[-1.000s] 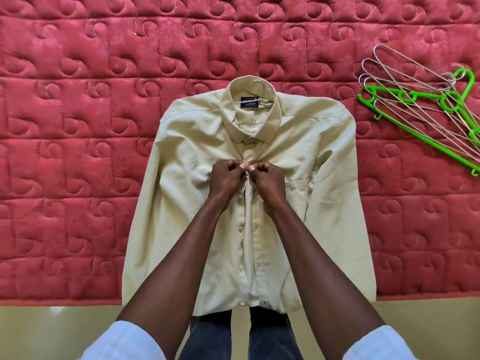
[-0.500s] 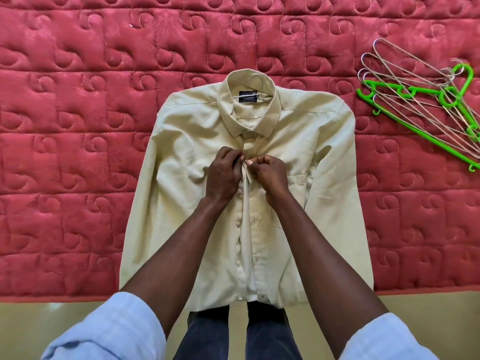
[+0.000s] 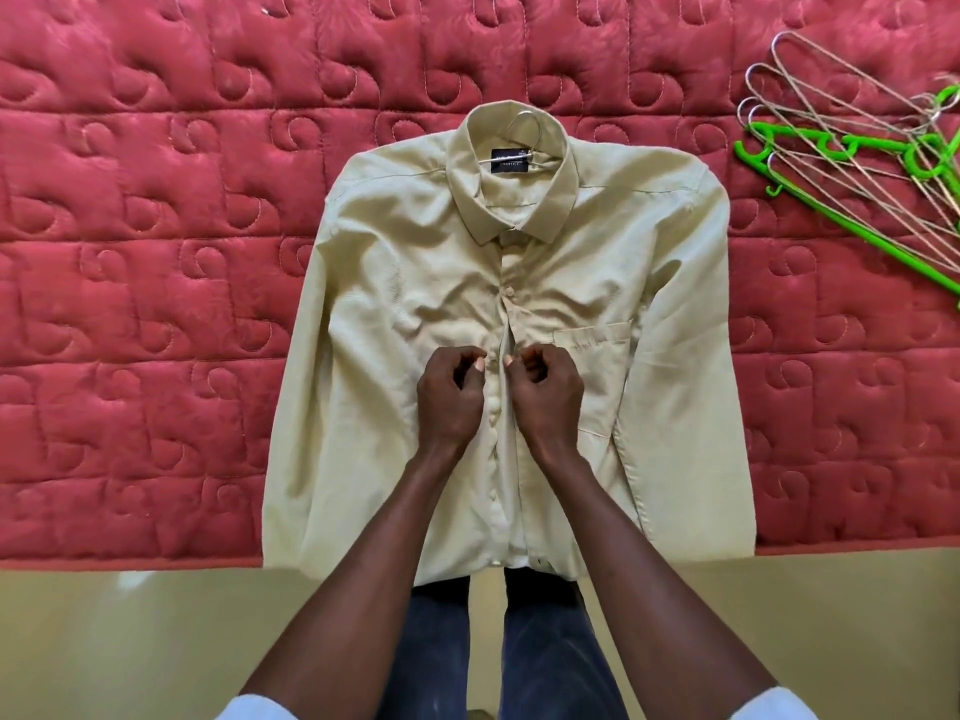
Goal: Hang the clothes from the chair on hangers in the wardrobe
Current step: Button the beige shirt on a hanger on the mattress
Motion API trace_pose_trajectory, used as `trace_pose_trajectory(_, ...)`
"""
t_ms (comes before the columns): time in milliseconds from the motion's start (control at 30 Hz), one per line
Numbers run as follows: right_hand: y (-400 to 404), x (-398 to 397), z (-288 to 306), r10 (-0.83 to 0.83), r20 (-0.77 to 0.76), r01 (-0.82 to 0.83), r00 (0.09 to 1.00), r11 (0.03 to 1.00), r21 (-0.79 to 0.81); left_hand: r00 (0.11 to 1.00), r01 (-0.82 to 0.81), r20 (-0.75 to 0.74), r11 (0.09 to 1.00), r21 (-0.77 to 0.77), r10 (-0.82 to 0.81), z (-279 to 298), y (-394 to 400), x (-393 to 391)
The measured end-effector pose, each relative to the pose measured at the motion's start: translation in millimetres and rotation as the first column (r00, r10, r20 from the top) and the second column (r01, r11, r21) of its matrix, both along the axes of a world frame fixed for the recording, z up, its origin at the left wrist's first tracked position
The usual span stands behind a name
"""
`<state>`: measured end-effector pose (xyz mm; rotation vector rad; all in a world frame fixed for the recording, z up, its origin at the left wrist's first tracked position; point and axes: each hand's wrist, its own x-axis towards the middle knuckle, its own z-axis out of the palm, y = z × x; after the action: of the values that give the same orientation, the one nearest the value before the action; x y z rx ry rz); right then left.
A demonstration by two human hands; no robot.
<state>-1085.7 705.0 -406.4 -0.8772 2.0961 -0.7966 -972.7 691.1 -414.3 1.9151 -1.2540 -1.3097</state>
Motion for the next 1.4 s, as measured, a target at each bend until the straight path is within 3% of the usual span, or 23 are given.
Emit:
trace_pose_trajectory(300,-5,9,-4,0.102,-0.185,-0.086,0.977,0.992,0.091,0.997,0.057,-0.048,0.996,0.066,-0.054,-3,-9,3)
trace_pose_trajectory(500,-7,18,-10,0.173,-0.322,-0.136,0.931,0.982,0.134,0.999,-0.033,-0.030,0.994,0.105,0.036,-8,-12,-4)
trace_pose_trajectory(933,-9,16,-5,0.255,-0.385,-0.201,0.887,0.964,0.176,0.998,-0.050,0.048,0.994,0.097,0.045,-10,-12,-13)
trace_pose_trajectory(1167,7,14,-6,-0.032,-0.176,0.030,0.984,0.999,-0.014,0.991,-0.116,-0.050,0.989,0.091,0.121,-15,-7,-10)
trace_pose_trajectory(1300,9,5,3,-0.185,0.078,0.184,0.980,0.983,0.015,0.963,-0.155,-0.199,0.977,0.147,0.183,-9,-5,-5)
trace_pose_trajectory(1400,11,-3,14,-0.208,0.247,0.202,0.946,0.978,0.051,0.935,-0.187,-0.273,0.968,0.165,0.227,1,-4,-5)
